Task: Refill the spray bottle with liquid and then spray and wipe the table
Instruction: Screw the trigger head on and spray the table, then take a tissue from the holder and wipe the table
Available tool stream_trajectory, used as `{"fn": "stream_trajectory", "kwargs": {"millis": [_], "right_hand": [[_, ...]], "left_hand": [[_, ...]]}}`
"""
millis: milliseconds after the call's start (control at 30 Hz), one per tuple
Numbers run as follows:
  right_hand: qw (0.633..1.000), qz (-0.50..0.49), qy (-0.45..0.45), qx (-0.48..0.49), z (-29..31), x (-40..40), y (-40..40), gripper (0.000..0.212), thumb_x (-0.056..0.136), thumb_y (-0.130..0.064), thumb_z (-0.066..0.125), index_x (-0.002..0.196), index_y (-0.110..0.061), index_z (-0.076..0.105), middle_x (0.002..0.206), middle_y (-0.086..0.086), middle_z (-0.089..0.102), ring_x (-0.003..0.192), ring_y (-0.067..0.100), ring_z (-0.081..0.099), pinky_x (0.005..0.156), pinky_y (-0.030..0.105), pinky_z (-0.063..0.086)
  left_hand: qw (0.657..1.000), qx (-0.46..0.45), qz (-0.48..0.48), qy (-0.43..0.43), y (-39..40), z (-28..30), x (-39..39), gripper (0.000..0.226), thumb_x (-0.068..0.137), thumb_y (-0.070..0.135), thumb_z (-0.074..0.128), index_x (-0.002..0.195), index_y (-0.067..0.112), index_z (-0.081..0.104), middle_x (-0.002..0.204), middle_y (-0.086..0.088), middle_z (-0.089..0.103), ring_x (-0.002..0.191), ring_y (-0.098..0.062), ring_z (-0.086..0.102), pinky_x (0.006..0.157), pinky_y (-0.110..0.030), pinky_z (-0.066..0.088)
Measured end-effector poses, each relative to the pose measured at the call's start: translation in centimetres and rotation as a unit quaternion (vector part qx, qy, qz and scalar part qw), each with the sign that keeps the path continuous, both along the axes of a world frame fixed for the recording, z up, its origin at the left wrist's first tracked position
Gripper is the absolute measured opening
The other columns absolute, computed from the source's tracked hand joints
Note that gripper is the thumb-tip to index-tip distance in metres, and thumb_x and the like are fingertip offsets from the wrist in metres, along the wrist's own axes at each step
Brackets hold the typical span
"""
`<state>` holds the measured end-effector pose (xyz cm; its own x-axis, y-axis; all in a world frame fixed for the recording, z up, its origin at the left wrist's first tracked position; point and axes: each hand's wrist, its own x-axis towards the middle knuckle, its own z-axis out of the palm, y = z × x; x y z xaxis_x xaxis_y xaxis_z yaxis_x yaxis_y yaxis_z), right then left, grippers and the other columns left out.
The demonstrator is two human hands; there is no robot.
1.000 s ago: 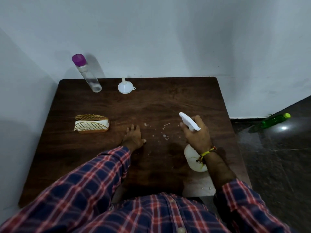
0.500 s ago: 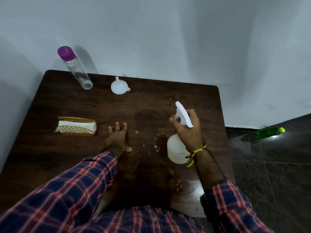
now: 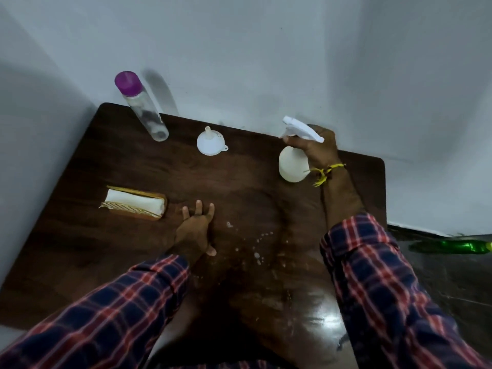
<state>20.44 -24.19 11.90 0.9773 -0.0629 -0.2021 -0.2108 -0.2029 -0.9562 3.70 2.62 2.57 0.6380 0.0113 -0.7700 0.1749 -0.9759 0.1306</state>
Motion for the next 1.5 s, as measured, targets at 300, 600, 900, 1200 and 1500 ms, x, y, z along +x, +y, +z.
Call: {"fn": "stream_trajectory", "kwargs": {"millis": [300,600,900,1200,1500], "right_hand": [[0.984,-0.172,-0.026,-0.036,-3.7,0.3,-1.0,0.045,0.062,-0.029,0.095,0.087,-0.007,0.064,0.080,0.001,0.063,0.071,0.013,0.059,0.062,0.019,0.047],[0.980,-0.119,-0.098,-0.125,-3.7,1.0,-1.6,0.016,0.077,-0.009,0.081,0.089,-0.009,0.070,0.083,0.003,0.065,0.070,-0.002,0.060,0.064,0.015,0.046],[0.979,-0.043,-0.122,-0.158,-3.7,1.2,-2.4,0.023,0.088,-0.005,0.064,0.110,-0.009,0.070,0.108,0.002,0.072,0.108,0.022,0.067,0.096,0.039,0.054],[0.981,0.009,-0.060,-0.184,-3.9,2.5,-2.7,0.023,0.093,0.002,0.055,0.111,0.000,0.068,0.107,0.025,0.070,0.103,0.043,0.063,0.091,0.044,0.051],[0.989,-0.049,-0.090,-0.110,-3.4,-1.2,-3.2,0.051,0.088,0.015,0.059,0.136,0.004,0.050,0.127,0.014,0.060,0.112,0.017,0.059,0.087,0.009,0.051]], "left_hand": [[0.999,-0.003,0.011,0.030,0.1,-0.4,0.7,0.137,0.063,0.031,0.089,0.152,0.035,-0.015,0.159,-0.003,-0.026,0.143,-0.046,-0.020,0.112,-0.064,0.025],[1.000,-0.005,0.009,0.025,0.1,-0.1,0.5,0.136,0.063,0.030,0.089,0.152,0.034,-0.014,0.160,-0.005,-0.025,0.143,-0.048,-0.018,0.113,-0.063,0.024],[1.000,-0.006,0.007,0.014,0.2,0.0,0.4,0.138,0.061,0.029,0.090,0.152,0.034,-0.013,0.160,-0.005,-0.025,0.144,-0.047,-0.016,0.113,-0.063,0.025],[1.000,-0.004,0.007,0.006,0.5,-0.3,0.1,0.139,0.060,0.029,0.091,0.153,0.034,-0.012,0.160,-0.004,-0.024,0.144,-0.046,-0.017,0.112,-0.062,0.027],[1.000,0.007,-0.008,-0.006,0.4,-0.2,0.1,0.138,0.061,0.032,0.091,0.153,0.034,-0.012,0.161,-0.006,-0.022,0.144,-0.048,-0.014,0.114,-0.062,0.023]]}}
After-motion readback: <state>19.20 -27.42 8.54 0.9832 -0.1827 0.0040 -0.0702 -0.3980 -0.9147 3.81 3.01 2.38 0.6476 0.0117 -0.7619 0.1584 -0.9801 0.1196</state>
